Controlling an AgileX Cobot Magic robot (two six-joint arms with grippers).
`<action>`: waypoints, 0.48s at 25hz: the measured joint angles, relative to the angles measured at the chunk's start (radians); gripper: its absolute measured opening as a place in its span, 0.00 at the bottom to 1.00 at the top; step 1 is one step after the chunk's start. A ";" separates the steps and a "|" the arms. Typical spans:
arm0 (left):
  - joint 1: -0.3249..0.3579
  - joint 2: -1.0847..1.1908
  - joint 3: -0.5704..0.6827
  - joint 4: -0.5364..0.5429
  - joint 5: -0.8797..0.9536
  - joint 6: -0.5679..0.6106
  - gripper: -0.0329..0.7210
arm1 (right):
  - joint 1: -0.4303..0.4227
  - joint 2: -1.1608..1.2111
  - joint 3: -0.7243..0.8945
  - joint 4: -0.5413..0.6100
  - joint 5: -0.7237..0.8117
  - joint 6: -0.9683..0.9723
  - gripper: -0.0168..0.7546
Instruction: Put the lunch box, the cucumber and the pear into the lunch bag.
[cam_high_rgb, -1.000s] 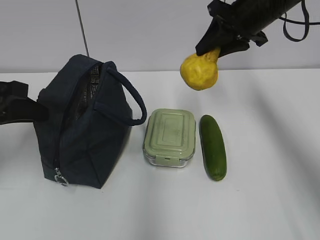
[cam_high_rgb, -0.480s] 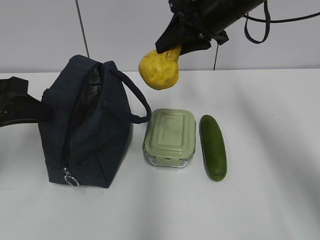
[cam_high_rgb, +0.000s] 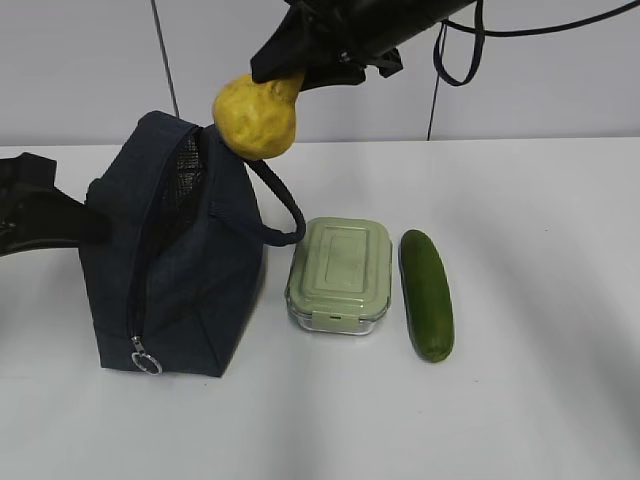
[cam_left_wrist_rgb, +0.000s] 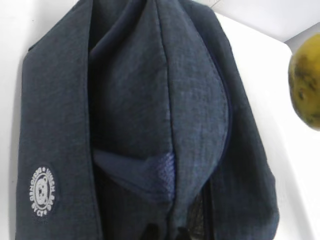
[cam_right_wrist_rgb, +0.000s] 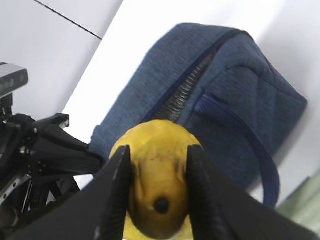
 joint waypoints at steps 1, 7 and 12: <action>0.000 0.000 0.000 -0.003 0.000 0.000 0.05 | 0.005 0.000 0.000 0.005 -0.012 -0.008 0.36; 0.000 0.000 0.000 -0.015 0.000 0.000 0.05 | 0.066 0.000 0.000 0.021 -0.124 -0.053 0.36; 0.000 0.000 0.000 -0.018 0.000 -0.001 0.05 | 0.094 0.039 -0.004 0.074 -0.195 -0.081 0.36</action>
